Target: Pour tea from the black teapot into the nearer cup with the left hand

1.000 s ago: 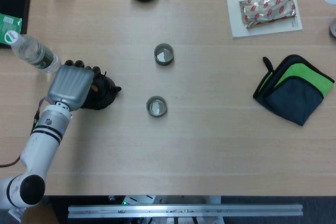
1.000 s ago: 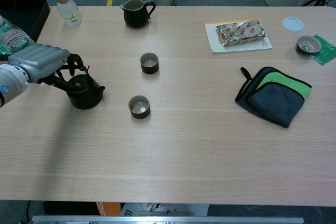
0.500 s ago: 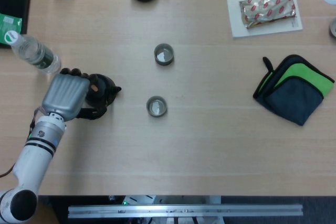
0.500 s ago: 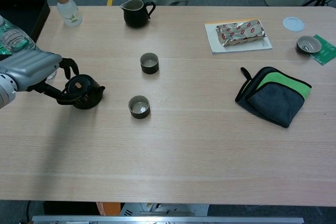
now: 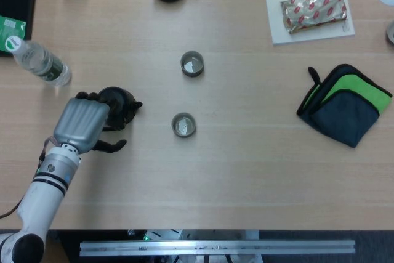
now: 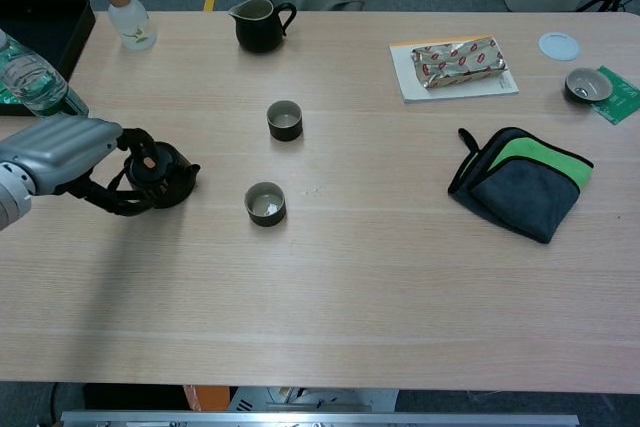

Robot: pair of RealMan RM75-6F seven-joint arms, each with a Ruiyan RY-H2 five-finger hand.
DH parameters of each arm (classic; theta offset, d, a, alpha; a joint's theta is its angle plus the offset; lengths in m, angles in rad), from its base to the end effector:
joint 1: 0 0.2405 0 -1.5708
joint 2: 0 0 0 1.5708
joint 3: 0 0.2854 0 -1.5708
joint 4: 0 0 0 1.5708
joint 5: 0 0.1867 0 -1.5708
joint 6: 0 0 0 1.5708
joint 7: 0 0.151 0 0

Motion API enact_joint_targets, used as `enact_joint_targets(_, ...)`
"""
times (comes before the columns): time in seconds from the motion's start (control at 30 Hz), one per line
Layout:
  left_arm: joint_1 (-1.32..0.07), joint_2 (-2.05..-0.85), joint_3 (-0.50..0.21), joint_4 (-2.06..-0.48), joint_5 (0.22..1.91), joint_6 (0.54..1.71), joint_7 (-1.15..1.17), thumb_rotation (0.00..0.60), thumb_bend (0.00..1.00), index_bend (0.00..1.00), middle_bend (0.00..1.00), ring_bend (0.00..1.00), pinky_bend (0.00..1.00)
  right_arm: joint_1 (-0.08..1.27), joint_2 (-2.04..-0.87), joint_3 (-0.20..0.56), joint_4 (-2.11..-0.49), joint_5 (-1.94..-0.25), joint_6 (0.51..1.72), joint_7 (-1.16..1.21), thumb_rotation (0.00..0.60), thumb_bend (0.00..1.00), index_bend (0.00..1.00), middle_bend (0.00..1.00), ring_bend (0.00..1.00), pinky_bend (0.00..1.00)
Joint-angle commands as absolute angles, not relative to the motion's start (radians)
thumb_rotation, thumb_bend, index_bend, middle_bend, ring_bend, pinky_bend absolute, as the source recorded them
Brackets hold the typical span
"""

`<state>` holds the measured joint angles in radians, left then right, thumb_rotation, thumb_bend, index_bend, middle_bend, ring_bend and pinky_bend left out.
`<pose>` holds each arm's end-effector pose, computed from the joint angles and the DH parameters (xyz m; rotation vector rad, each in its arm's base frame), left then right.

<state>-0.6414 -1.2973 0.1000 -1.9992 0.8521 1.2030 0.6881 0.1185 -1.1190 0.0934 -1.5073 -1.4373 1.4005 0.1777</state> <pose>-0.2181 0.2624 0.0562 -1.8754 -1.0589 -0.5066 -0.3499 -0.2093 0.2033 1.3198 -0.9940 0.9405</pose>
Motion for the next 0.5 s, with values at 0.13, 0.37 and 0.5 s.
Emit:
enact_joint_targets(0.13, -0.631, -1.312, 0.112, -2.010, 0.864, 1.200, 0.704, 0.378, 0.19, 0.24, 0.32, 0.25, 0.22, 0.116, -1.119, 0.093, -1.502, -1.439, 1.403, 0.184, 0.600, 0.01, 0.27, 0.37, 0.29, 0.32)
enact_joint_targets(0.37, -0.627, -1.332, 0.112, -1.997, 0.855, 1.200, 0.735, 0.394, 0.19, 0.24, 0.32, 0.25, 0.22, 0.115, -1.121, 0.093, -1.497, -1.435, 1.401, 0.187, 0.600, 0.01, 0.27, 0.37, 0.29, 0.32)
enact_joint_targets(0.5, -0.624, -1.338, 0.109, -1.997, 0.846, 1.208, 0.752, 0.403, 0.19, 0.24, 0.32, 0.25, 0.22, 0.114, -1.121, 0.093, -1.496, -1.433, 1.399, 0.189, 0.600, 0.01, 0.27, 0.37, 0.29, 0.32)
